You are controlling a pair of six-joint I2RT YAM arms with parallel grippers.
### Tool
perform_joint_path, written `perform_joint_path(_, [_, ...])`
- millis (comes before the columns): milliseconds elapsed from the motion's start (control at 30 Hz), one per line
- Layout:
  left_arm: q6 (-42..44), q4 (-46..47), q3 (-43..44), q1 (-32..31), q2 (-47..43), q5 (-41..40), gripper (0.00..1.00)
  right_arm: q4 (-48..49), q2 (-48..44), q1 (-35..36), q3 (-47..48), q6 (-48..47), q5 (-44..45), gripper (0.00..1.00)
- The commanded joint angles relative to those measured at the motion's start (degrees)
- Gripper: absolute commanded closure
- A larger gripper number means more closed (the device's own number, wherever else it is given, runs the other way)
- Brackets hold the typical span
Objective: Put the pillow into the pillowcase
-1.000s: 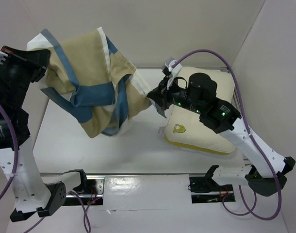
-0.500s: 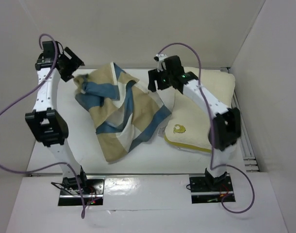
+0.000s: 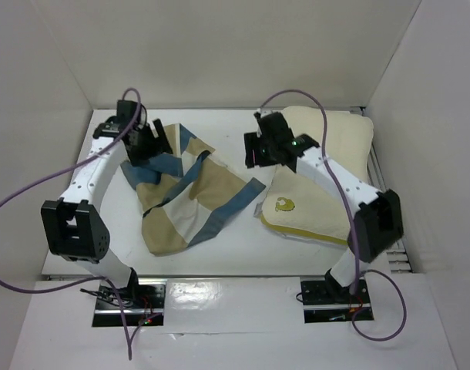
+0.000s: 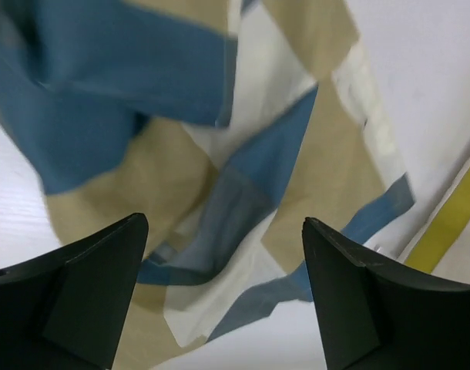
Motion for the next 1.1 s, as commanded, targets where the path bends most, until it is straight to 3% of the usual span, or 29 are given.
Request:
perform_joint_path(0, [1.01,0.67,-8.76,-3.78,-1.23,0.92,0.07,-0.05,-9.42,2.46,-15.72,10.82,1.13,0.35])
perform_joint_path(100, [0.47,2.43,-14.39,-7.65,-2.46,2.59,0.08,4.61,-12.87,3.16,-26.82,16.72,-3.8,0.36])
perform_joint_path(133, [-0.05,3.14,-15.81,-8.62,-2.46,2.59,0.08,1.92,-13.4,3.16,-27.82,17.96,-2.42,0.36])
perform_joint_path(200, [-0.84,3.93,-18.62,-10.82,-2.99,2.59,0.09,-3.17,-13.41,3.16,-27.83,19.37,1.87,0.36])
perform_joint_path(333, [-1.37,5.86,-20.57,-14.6,-0.45,4.78,0.09,-18.82,-16.55,3.77,-25.82,26.9,18.9,0.36])
perform_joint_path(433, [-2.15,7.44,-19.7,-17.77,2.71,8.47,0.09,-25.08,-20.42,3.78,-24.5,31.23,23.42,0.35])
perform_joint_path(500, [-4.79,9.55,-17.34,-20.22,6.14,9.27,0.11,-22.2,-22.62,3.78,-24.49,29.07,22.91,0.33])
perform_joint_path(600, [-5.41,15.87,-13.12,-20.76,9.82,16.89,0.11,-13.88,-25.0,4.39,-26.15,26.85,15.8,0.31])
perform_joint_path(667, [-3.05,15.89,-3.21,-21.29,12.55,23.67,0.12,-7.98,-27.73,7.28,-27.91,25.01,9.47,0.29])
perform_joint_path(733, [-1.9,6.86,7.92,-18.58,14.76,18.96,0.12,-0.24,-28.26,8.87,-28.53,25.01,6.31,0.27])
perform_joint_path(867, [-0.05,-1.15,15.26,-10.25,15.29,8.33,0.05,5.67,-20.83,13.0,-26.26,23.42,4.09,0.19])
perform_joint_path(900, [-0.75,-3.08,16.16,-8.65,15.29,5.35,0.0,6.72,-18.79,13.61,-25.47,24.29,3.4,0.14])
perform_joint_path(1067, [-0.05,-8.54,16.17,-1.27,17.22,-8.29,0.0,12.97,-7.8,13.09,-21.86,25.45,-3.28,0.08])
